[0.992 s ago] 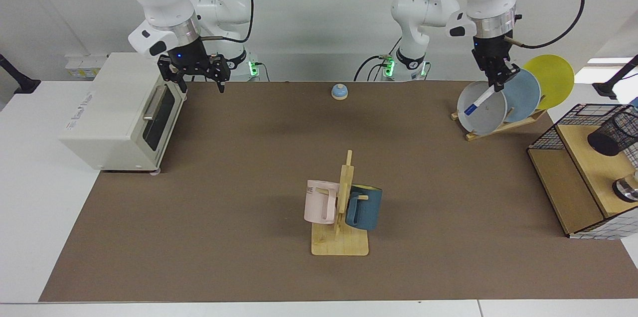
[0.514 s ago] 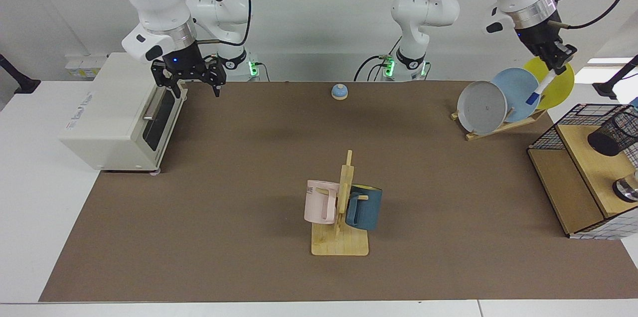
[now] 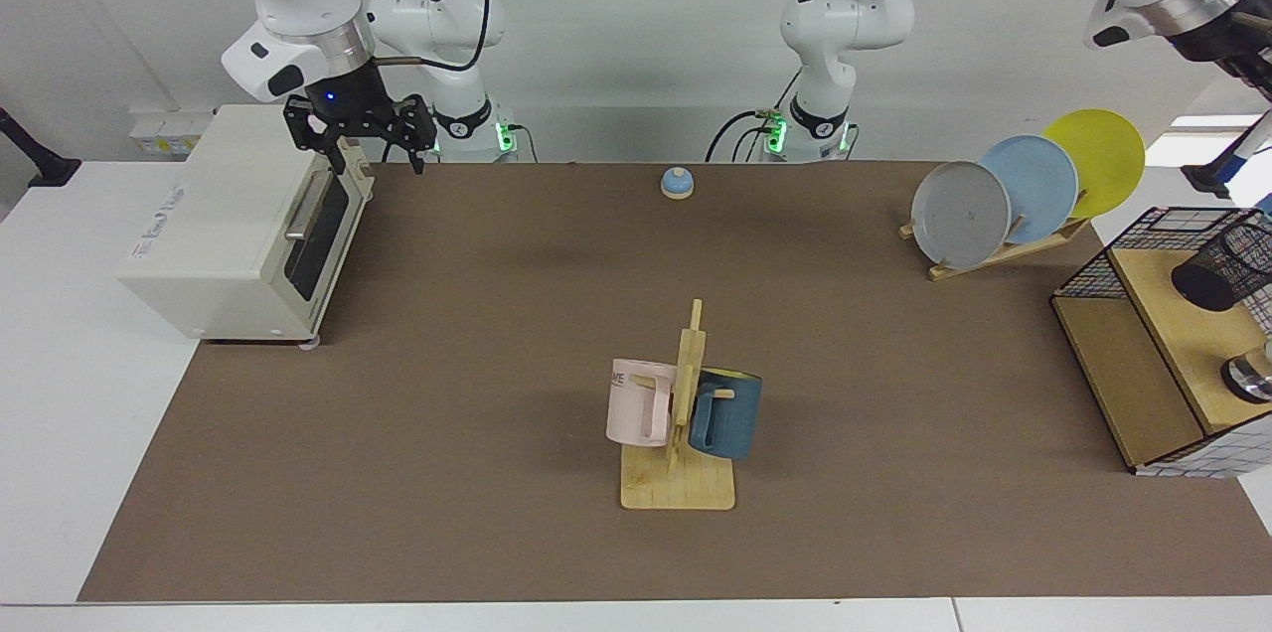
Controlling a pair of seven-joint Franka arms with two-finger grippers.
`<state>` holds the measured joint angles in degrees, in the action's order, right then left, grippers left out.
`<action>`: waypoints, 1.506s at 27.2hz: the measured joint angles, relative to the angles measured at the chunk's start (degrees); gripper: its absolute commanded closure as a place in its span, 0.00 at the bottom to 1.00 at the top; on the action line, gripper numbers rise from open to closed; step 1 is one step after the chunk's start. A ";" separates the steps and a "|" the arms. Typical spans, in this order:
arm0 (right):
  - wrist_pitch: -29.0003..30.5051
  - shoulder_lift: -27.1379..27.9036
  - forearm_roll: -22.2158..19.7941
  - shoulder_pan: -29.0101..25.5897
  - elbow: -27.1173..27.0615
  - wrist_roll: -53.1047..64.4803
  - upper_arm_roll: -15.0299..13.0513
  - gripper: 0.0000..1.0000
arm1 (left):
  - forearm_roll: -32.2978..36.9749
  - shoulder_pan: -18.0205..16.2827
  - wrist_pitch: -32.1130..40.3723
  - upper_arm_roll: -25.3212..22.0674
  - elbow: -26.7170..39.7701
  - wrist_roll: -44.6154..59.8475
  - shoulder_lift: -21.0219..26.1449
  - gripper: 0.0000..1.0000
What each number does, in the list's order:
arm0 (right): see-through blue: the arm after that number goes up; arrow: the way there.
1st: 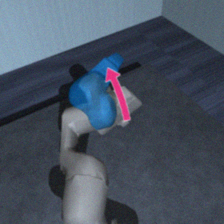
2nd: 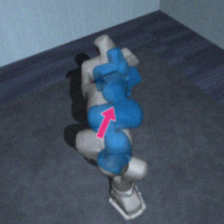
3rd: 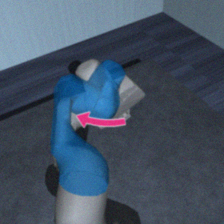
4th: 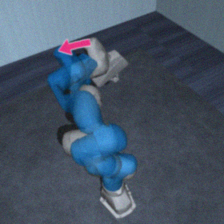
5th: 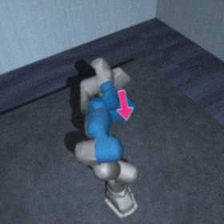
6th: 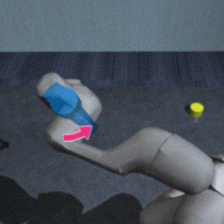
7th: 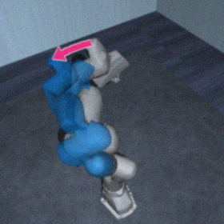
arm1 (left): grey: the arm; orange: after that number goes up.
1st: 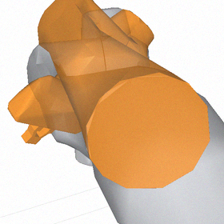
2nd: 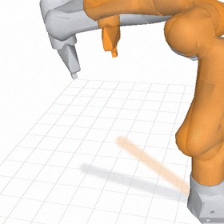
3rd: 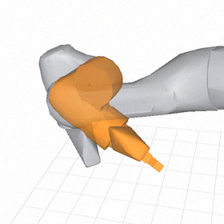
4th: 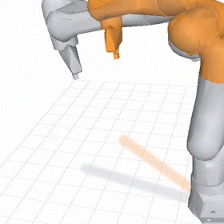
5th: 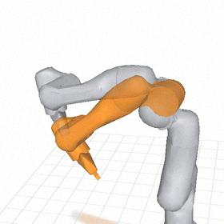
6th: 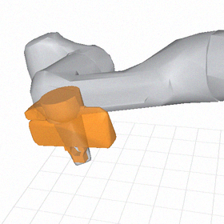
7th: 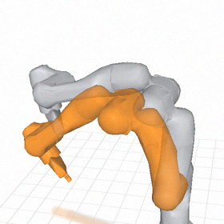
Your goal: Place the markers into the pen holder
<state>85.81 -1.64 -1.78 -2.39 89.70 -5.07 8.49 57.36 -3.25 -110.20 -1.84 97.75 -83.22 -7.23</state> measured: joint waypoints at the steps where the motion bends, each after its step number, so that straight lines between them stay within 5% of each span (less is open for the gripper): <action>1: -0.04 -0.53 0.00 -0.13 0.54 0.00 0.01 0.00 | 0.00 -1.01 -0.81 -0.06 -0.15 -1.28 0.34 1.00; 19: 0.22 -2.78 0.17 -0.98 3.50 -4.55 0.28 0.00 | -0.03 -13.78 -14.09 -0.30 -2.91 -16.11 9.22 1.00; 41: 0.30 -3.05 0.18 -0.97 3.49 -4.77 0.49 0.00 | -0.71 -15.84 -14.57 -0.20 -3.02 -17.76 12.67 1.00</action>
<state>86.11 -4.70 -1.61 -3.37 93.19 -9.84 8.98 56.66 -19.09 -124.77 -2.05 94.73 -100.98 5.44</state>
